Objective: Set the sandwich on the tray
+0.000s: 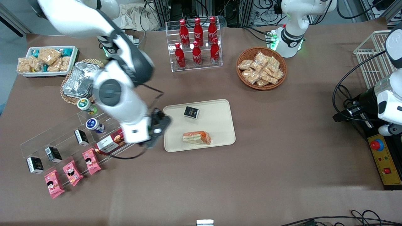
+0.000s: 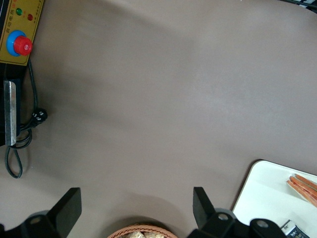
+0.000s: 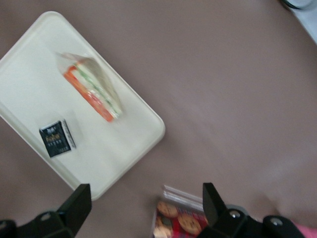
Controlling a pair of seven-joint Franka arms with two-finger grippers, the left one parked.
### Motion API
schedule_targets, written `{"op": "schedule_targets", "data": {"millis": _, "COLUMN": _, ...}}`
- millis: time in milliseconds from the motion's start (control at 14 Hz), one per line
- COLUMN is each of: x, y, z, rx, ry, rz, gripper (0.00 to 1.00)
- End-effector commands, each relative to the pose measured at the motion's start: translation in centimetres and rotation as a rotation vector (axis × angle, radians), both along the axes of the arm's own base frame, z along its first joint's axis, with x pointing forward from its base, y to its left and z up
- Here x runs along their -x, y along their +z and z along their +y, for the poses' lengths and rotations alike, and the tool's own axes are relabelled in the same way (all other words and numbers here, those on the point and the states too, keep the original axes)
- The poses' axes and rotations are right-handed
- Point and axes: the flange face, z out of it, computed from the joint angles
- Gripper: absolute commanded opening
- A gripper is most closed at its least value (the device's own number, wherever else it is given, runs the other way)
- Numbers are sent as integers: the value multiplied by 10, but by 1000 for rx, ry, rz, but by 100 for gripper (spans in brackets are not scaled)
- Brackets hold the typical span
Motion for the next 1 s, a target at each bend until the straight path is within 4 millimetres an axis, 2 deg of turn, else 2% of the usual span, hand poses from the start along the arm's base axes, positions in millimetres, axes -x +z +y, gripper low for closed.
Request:
{"op": "schedule_targets", "data": {"millis": 0, "x": 3, "y": 37, "z": -68, "rx": -3, "ry": -177, "rz": 37, "gripper": 100}}
{"op": "schedule_targets", "data": {"millis": 286, "x": 2, "y": 67, "z": -143, "rx": -18, "ry": -397, "rz": 66, "gripper": 100}}
{"op": "schedule_targets", "data": {"millis": 429, "x": 1, "y": 81, "z": -186, "rx": -11, "ry": -475, "rz": 47, "gripper": 100}}
{"op": "schedule_targets", "data": {"millis": 643, "x": 7, "y": 99, "z": -230, "rx": 26, "ry": -550, "rz": 38, "gripper": 100}}
{"op": "schedule_targets", "data": {"millis": 929, "x": 13, "y": 106, "z": -279, "rx": 47, "ry": -649, "rz": 61, "gripper": 100}}
